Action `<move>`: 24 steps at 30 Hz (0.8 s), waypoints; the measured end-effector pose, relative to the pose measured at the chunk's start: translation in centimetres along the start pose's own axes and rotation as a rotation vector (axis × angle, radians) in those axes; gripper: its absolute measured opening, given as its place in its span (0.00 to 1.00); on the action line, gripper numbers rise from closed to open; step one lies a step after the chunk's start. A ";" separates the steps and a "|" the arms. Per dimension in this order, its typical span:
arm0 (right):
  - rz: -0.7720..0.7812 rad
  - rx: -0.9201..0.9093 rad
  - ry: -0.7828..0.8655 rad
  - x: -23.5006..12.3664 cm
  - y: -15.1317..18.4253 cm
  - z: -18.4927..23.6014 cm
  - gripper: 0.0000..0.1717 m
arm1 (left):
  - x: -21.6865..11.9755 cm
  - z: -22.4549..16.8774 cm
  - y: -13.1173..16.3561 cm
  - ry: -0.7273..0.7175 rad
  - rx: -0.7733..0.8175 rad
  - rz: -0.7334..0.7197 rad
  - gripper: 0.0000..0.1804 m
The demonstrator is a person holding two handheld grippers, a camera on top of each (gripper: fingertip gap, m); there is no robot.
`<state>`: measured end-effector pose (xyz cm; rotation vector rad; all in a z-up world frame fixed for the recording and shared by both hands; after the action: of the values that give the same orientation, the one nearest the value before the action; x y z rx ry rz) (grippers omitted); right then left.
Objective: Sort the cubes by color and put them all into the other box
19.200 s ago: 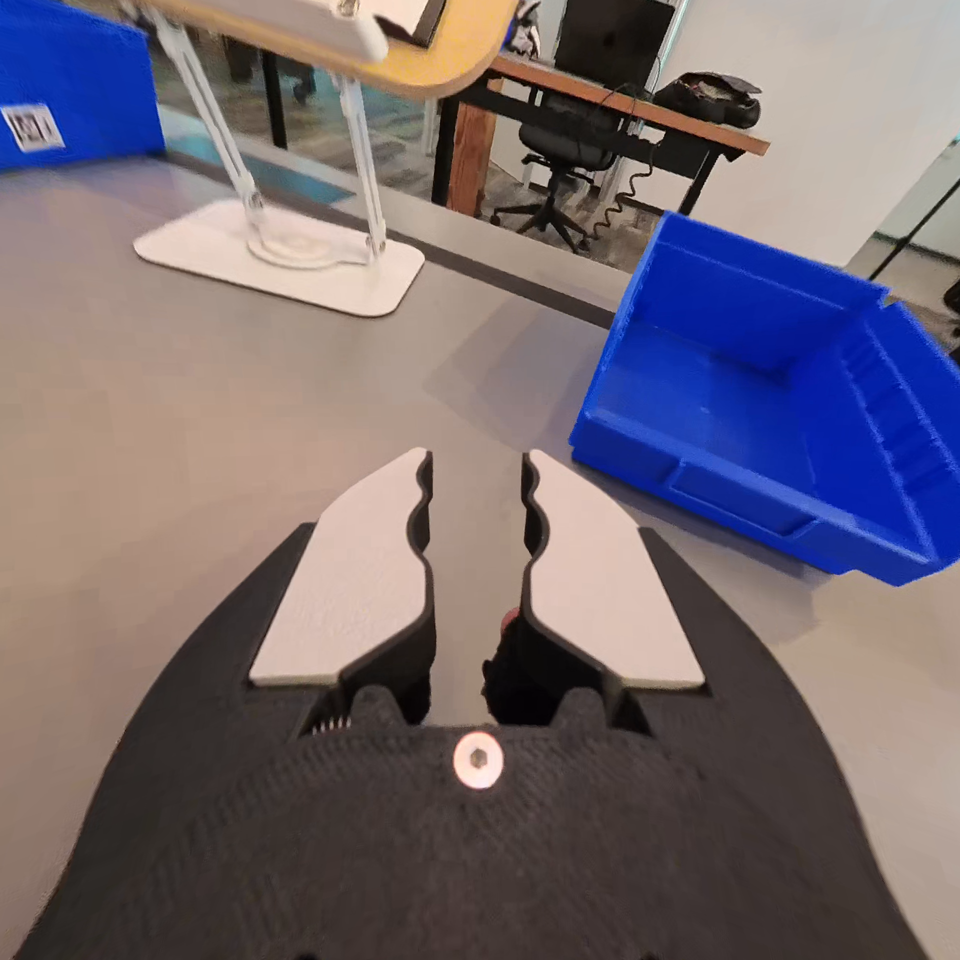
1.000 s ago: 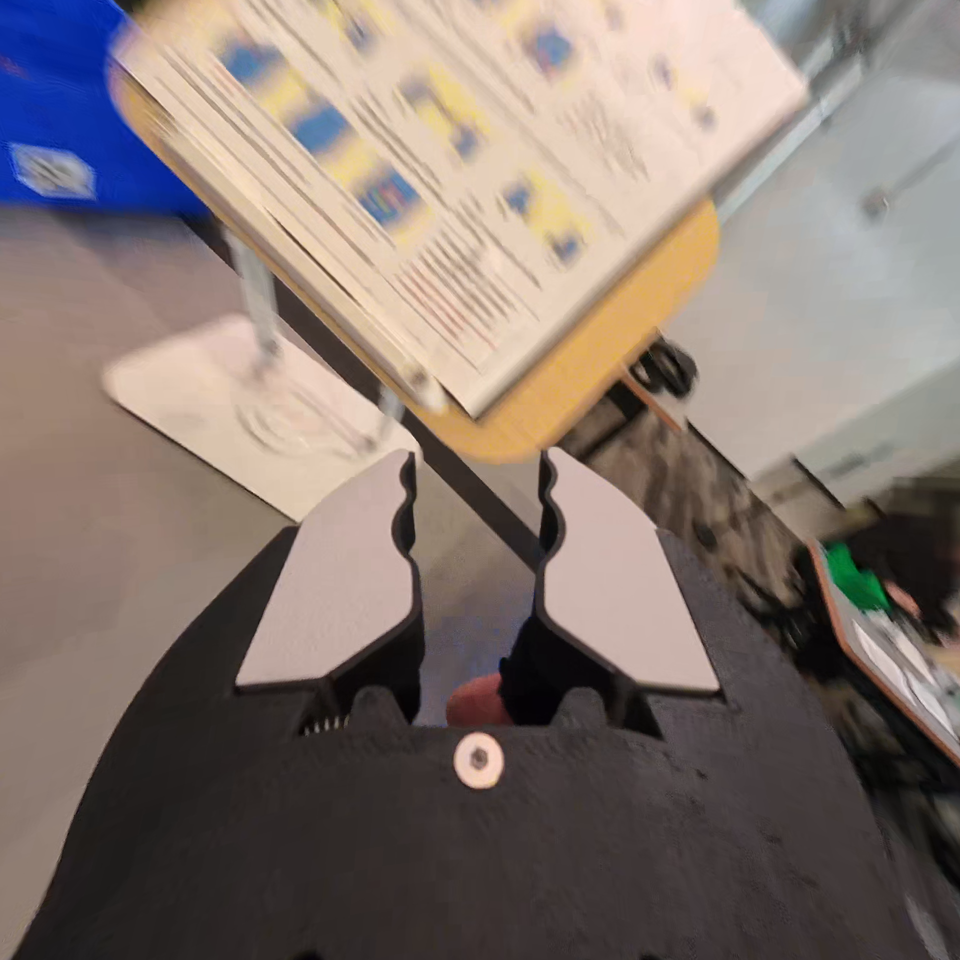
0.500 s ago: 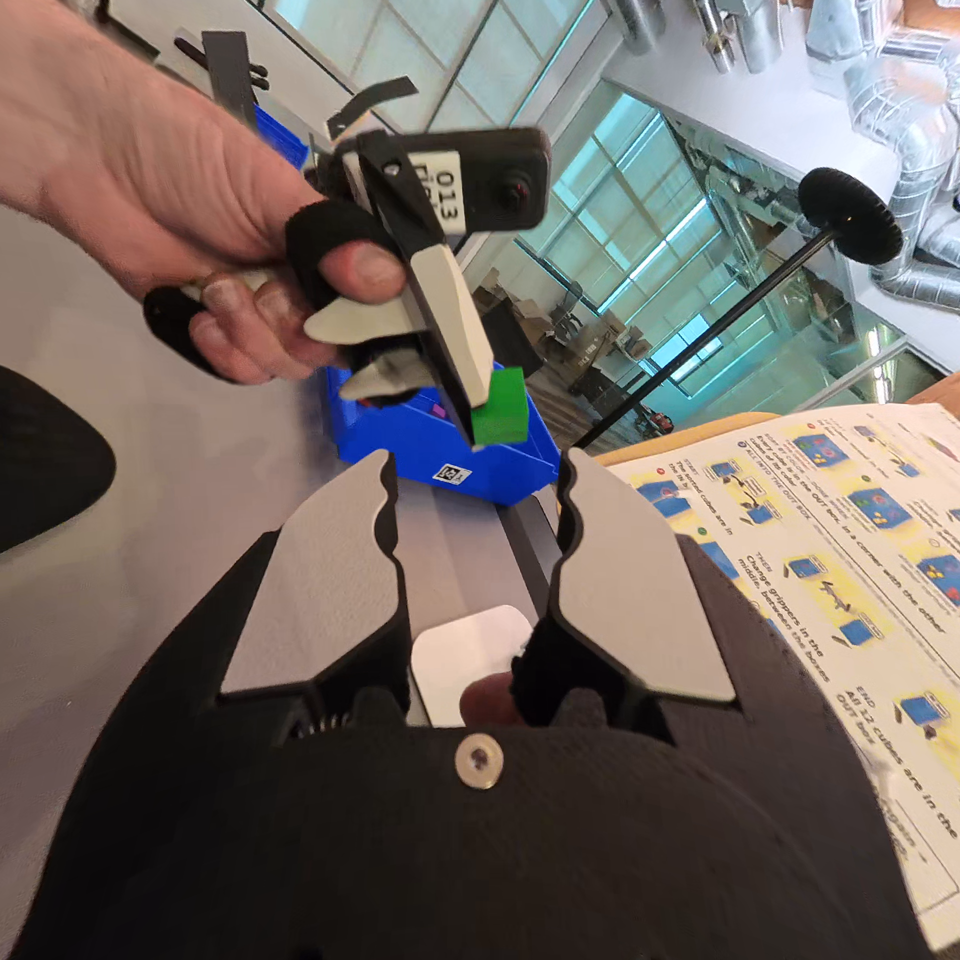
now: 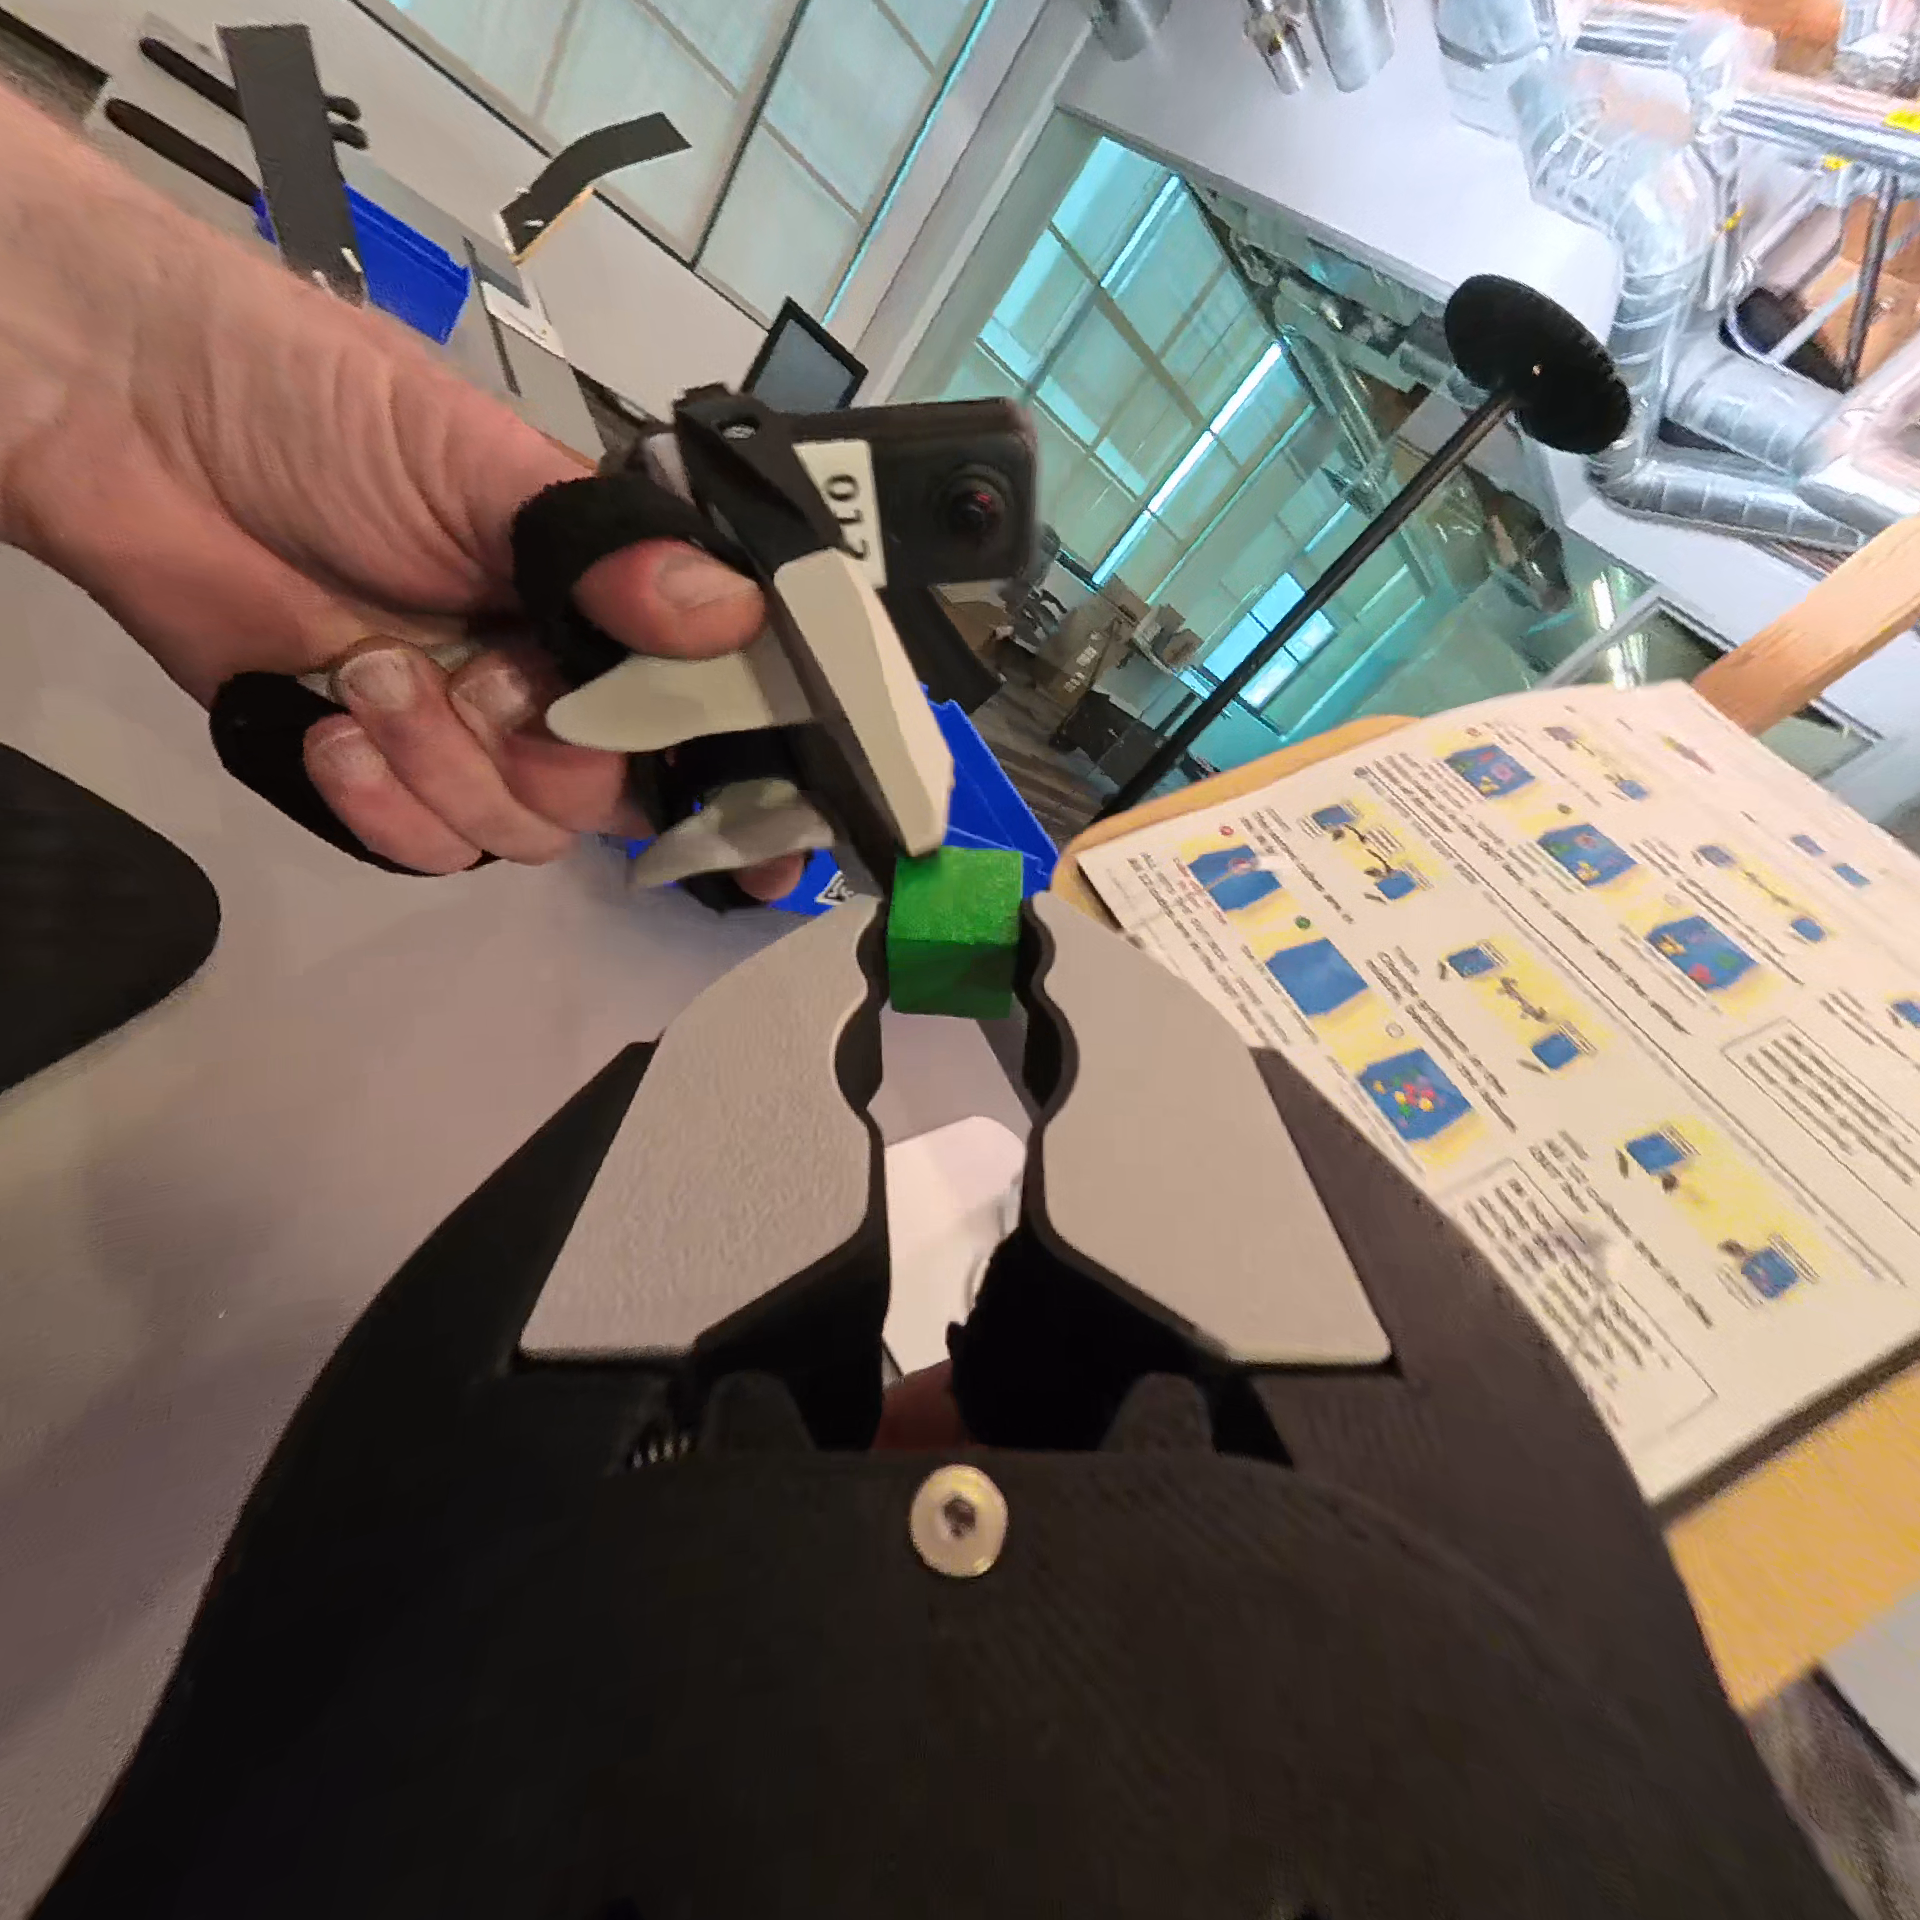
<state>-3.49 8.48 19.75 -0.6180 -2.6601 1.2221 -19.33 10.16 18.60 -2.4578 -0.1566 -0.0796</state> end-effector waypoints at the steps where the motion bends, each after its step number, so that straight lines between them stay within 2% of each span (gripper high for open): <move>1: 0.011 0.029 0.011 -0.6 0.3 -0.5 0.13 | -0.2 0.1 -0.2 0.003 0.010 -0.014 0.07; 3: 0.072 0.068 0.081 -2.0 1.6 -2.3 0.13 | -0.8 0.2 -0.6 0.001 0.026 -0.046 0.00; 5: 0.155 0.095 0.155 -3.9 3.9 -4.6 0.13 | -1.6 0.4 -0.8 -0.032 0.040 -0.072 0.00; 9: 0.424 0.145 0.418 -9.6 11.1 -11.3 0.14 | -3.4 1.4 -0.6 -0.143 0.037 -0.097 0.00; 11: 0.610 0.227 0.508 -12.8 15.6 -14.4 0.14 | -4.3 1.9 -0.2 -0.206 0.036 -0.102 0.00; 13: 0.692 0.231 0.603 -15.7 18.9 -16.8 0.14 | -5.0 2.3 0.2 -0.260 0.037 -0.086 0.00; 16: 0.844 0.319 0.617 -18.3 23.7 -19.0 0.14 | -6.4 2.7 0.5 -0.310 0.027 -0.117 0.00; 20: 0.928 0.434 0.588 -19.1 28.7 -19.9 0.14 | -9.5 3.7 0.4 -0.446 0.027 -0.177 0.00; 22: 0.976 0.460 0.552 -18.8 30.4 -20.0 0.26 | -11.4 3.9 0.0 -0.524 0.041 -0.205 0.00; 24: 0.971 0.469 0.535 -18.4 30.9 -20.0 0.27 | -13.7 4.2 -0.8 -0.646 0.067 -0.217 0.02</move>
<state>28.58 32.52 10.26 -1.9043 -1.5223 1.4803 -32.93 12.09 14.51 -2.3077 -0.6896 0.6195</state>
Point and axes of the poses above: each gripper's, where its closed fingertips meet, x out along the fingers, y out of its underside, z = x × y across the jaws, the point moved 9 cm from there along -x, back along the fingers, and after that the axes turned 4 degrees about -x, right-handed, at the moved point
